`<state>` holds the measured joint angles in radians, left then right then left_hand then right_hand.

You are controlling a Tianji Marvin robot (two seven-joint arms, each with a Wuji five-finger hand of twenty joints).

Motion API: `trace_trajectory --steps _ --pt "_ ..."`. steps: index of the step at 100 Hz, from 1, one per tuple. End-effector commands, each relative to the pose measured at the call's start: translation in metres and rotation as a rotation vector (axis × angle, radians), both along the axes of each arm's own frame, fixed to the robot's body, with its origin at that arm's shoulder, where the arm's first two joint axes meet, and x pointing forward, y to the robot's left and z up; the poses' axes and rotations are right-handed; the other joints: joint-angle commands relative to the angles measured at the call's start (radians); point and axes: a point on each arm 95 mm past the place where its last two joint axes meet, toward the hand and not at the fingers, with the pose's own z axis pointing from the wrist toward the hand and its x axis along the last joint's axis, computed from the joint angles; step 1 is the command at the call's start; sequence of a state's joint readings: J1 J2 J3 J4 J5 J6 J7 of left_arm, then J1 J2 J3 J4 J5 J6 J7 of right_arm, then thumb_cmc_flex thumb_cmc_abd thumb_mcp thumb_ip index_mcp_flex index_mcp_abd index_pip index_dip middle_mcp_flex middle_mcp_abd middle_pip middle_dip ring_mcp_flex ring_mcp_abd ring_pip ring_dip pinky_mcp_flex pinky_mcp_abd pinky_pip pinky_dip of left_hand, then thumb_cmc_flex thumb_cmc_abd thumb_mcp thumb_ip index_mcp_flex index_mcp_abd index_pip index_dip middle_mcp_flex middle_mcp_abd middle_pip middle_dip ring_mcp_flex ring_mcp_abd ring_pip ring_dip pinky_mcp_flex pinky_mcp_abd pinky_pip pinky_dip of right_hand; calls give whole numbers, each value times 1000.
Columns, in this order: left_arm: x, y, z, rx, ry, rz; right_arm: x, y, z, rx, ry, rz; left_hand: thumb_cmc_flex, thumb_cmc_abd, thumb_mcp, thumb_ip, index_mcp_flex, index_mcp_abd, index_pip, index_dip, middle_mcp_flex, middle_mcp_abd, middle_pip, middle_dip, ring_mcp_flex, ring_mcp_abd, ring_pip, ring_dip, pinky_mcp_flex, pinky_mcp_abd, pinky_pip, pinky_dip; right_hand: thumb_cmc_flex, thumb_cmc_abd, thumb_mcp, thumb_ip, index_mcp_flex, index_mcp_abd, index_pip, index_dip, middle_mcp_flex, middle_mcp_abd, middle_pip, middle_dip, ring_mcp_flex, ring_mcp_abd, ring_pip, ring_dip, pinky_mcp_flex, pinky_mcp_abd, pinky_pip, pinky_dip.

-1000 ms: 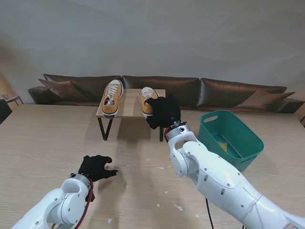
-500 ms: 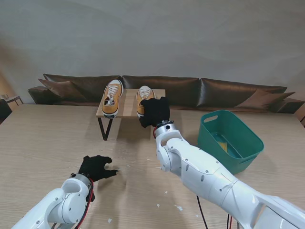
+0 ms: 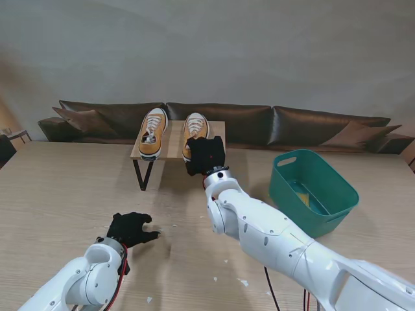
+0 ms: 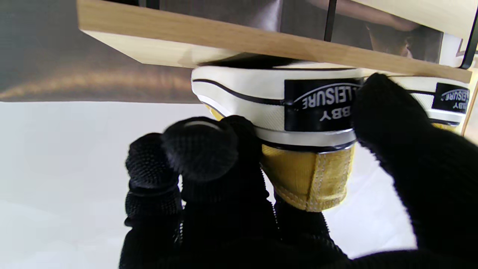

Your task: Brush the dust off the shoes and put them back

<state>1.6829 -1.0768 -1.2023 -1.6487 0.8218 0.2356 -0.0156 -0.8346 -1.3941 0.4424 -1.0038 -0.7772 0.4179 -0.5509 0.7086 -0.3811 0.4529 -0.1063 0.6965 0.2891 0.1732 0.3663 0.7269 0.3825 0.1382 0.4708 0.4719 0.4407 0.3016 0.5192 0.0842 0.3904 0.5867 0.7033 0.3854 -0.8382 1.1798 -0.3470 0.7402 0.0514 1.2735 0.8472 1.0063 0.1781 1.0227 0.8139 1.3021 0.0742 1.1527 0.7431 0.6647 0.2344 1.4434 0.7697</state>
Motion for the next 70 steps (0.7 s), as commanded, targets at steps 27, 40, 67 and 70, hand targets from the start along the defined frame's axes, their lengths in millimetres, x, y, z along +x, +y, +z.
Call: trace_trajectory --steps 27,40,67,70 --pt "-2 -3 -4 -16 25 -2 -2 -3 5 -31 37 -34 15 37 -14 24 -12 -1 -9 -1 -13 12 -7 -8 -5 11 -17 1 -15 7 -37 22 -23 85 -7 174 -282 153 -210 -68 -272 -44 -56 -101 -143 29 -28 -26 7 49 32 -5" --pt "-1 -3 -5 -17 24 -5 -4 -6 8 -26 43 -47 15 37 -14 24 -12 -2 -9 -2 -12 10 -6 -7 -5 11 -16 1 -14 7 -39 23 -44 88 -35 173 -370 171 -299 -118 -324 -36 -60 -112 -191 49 -34 -30 -29 54 24 -1" --pt "1 -3 -5 -24 17 -15 -10 -16 19 -2 53 -35 15 37 -14 24 -13 -1 -9 -2 -12 11 -7 -7 -8 13 -18 0 -14 7 -44 26 -143 135 -144 177 -465 156 -446 -288 -400 -28 -125 -156 -271 74 -69 -30 -89 62 -12 19" --pt "1 -3 -5 -25 14 -18 -11 -17 21 8 50 -32 15 37 -14 24 -11 -1 -9 -1 -13 10 -7 -8 -9 15 -19 0 -14 8 -45 26 -156 150 -159 177 -463 145 -445 -292 -403 -28 -126 -156 -276 75 -70 -29 -93 62 -15 20"
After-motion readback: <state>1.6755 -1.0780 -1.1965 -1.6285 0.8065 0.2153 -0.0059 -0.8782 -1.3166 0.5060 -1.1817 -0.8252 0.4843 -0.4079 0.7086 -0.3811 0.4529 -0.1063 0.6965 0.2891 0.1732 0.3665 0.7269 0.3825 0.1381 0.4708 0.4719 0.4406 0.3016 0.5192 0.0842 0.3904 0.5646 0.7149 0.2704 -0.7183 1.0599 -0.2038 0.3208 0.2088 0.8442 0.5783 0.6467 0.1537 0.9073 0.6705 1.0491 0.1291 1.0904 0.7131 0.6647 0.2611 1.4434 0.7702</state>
